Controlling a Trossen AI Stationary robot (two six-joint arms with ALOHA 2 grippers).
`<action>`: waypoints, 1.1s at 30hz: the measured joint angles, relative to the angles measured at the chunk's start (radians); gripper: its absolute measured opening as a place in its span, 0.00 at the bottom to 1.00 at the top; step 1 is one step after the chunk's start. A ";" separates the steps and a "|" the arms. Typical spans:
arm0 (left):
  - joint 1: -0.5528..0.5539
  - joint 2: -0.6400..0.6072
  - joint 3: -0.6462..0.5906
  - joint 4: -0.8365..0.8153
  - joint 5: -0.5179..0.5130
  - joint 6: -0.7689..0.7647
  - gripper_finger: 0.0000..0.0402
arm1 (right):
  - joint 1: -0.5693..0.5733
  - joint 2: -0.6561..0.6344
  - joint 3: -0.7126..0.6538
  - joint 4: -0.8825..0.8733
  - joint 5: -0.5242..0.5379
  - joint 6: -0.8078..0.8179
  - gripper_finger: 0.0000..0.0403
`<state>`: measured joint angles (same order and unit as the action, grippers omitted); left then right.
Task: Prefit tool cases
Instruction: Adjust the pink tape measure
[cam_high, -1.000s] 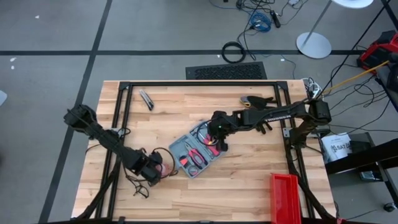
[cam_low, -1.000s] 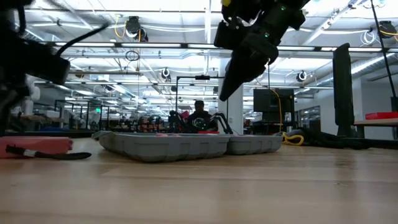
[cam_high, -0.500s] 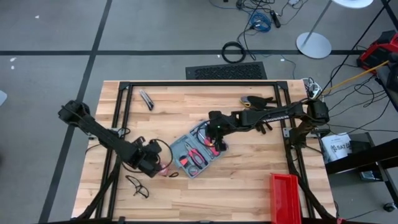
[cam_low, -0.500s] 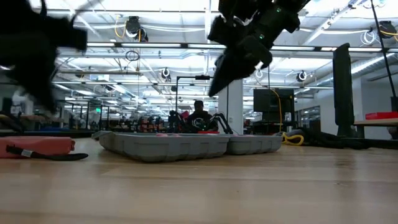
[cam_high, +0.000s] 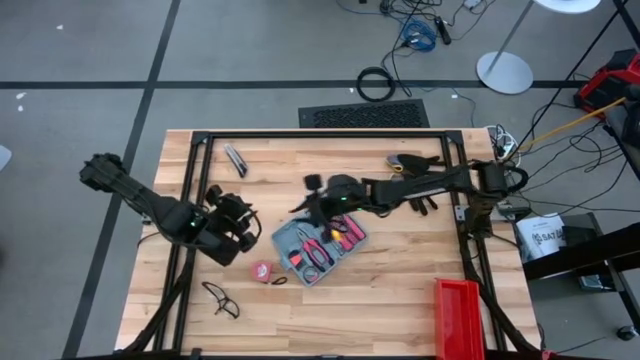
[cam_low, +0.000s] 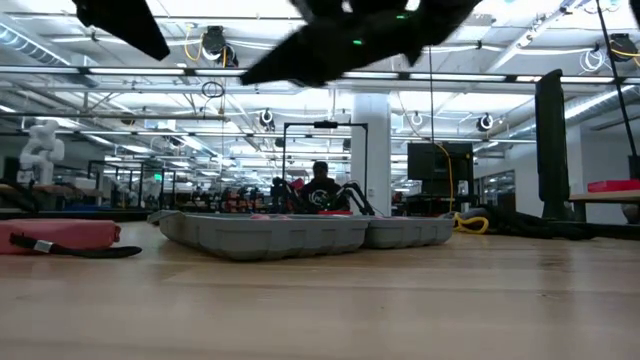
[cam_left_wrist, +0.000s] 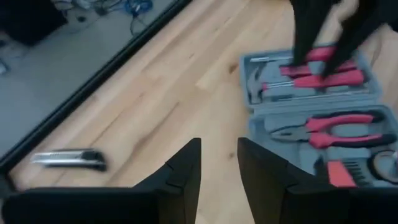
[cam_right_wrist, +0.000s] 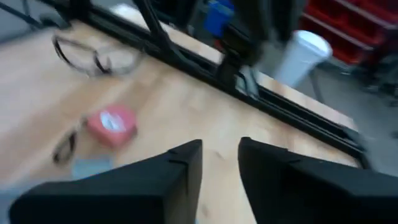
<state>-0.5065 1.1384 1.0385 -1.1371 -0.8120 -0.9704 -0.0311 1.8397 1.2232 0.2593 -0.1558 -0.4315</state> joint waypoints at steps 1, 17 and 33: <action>0.004 -0.003 0.010 -0.033 -0.001 -0.017 0.28 | 0.000 0.039 0.047 -0.003 -0.030 0.020 0.24; -0.013 0.161 0.043 -0.214 0.421 -0.436 0.08 | 0.015 0.523 0.765 -0.861 -0.218 -0.236 0.34; -0.360 0.245 0.079 -0.049 0.503 -0.527 0.01 | 0.164 0.519 0.766 -0.634 -0.216 -0.190 0.33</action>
<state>-0.8668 1.3839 1.1175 -1.1865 -0.3086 -1.4974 0.1327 2.3585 1.9892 -0.3751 -0.3721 -0.6210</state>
